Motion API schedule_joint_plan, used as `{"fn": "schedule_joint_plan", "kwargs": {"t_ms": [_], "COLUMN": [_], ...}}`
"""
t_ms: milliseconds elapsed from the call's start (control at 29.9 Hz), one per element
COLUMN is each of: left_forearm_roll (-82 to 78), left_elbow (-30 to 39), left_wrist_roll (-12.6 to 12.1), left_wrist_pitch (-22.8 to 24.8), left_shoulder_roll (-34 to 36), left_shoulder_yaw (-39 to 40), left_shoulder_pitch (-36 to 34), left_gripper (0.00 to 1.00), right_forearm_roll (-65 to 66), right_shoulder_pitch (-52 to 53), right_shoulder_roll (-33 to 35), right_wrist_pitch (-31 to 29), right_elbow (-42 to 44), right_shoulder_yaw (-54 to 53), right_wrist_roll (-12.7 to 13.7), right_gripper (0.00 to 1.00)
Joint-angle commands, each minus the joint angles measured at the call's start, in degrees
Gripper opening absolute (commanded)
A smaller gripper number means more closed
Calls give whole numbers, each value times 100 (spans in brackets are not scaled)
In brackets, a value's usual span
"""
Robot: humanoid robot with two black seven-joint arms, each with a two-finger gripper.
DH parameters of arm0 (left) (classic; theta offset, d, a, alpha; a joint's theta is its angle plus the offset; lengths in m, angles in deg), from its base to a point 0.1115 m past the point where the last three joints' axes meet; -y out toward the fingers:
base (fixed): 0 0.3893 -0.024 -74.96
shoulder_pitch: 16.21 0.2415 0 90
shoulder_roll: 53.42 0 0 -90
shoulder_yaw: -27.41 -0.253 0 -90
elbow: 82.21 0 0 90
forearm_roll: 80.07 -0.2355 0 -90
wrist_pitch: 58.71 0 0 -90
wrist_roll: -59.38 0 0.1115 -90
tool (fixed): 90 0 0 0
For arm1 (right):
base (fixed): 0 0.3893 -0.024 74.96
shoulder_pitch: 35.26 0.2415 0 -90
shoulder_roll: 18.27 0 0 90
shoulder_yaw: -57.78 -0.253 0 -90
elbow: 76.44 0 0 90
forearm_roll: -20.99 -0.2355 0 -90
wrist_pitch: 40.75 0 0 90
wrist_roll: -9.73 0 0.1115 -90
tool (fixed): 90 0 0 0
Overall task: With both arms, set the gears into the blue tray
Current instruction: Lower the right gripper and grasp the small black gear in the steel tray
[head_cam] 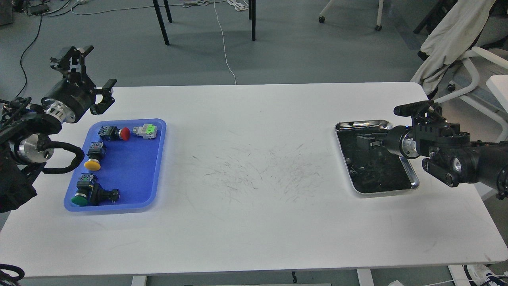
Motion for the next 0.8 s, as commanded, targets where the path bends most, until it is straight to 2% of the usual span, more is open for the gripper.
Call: {"fn": "schedule_joint_plan", "kwargs": {"t_ms": [0, 134, 335, 770], "left_forearm_roll": [0, 0, 0, 0], "left_elbow": [0, 0, 0, 0], "left_wrist_roll": [0, 0, 0, 8], "left_wrist_pitch": [6, 6, -3, -3], "left_shoulder_roll": [3, 3, 3, 3], "left_shoulder_yaw": [0, 0, 0, 0], "left_shoulder_pitch": [1, 1, 19, 36], "left_gripper": [99, 99, 99, 99], "right_forearm_roll": [-4, -4, -4, -4], "right_shoulder_pitch": [-48, -145, -163, -268], "right_shoulder_roll": [-60, -148, -157, -306], "right_wrist_pitch": [8, 16, 8, 34], "right_elbow": [160, 309, 318, 529], "right_shoulder_yaw": [-9, -9, -9, -9], "right_wrist_roll": [0, -9, -61, -307], "right_gripper": [83, 82, 66, 42]}}
